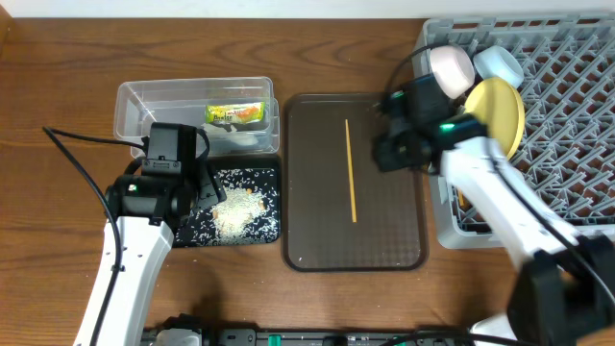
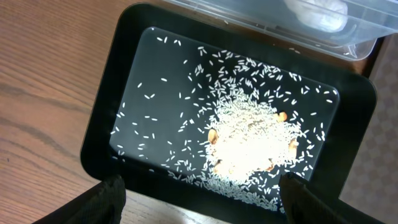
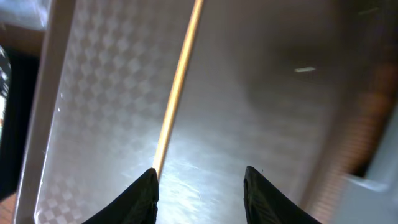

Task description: Sort waste into correct bins and load items into the dishwasher rack

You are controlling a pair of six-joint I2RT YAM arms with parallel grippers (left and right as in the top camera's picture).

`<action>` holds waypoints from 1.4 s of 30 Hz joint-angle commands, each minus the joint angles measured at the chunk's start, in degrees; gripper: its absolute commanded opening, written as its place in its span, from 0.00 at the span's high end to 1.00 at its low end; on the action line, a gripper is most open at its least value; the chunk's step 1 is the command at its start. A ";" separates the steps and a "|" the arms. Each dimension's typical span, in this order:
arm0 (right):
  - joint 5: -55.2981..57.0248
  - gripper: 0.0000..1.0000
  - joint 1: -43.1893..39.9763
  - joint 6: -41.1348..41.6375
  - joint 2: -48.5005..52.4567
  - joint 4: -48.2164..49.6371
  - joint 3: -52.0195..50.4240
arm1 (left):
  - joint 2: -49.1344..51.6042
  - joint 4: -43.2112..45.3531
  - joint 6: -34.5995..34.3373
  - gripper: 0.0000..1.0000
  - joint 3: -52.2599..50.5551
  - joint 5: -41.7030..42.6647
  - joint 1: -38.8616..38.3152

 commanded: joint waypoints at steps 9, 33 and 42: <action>9.97 0.59 11.80 14.82 15.21 7.06 -0.72 | -0.33 -0.42 0.70 0.18 1.22 -0.04 -0.11; 14.67 0.99 -5.09 -1.57 -4.26 -5.68 3.19 | -0.33 -0.61 0.70 0.18 1.22 -0.02 -0.11; 11.02 0.99 -18.86 -9.75 -5.95 -7.63 3.13 | -0.33 -0.59 0.70 0.18 1.22 -0.02 -0.11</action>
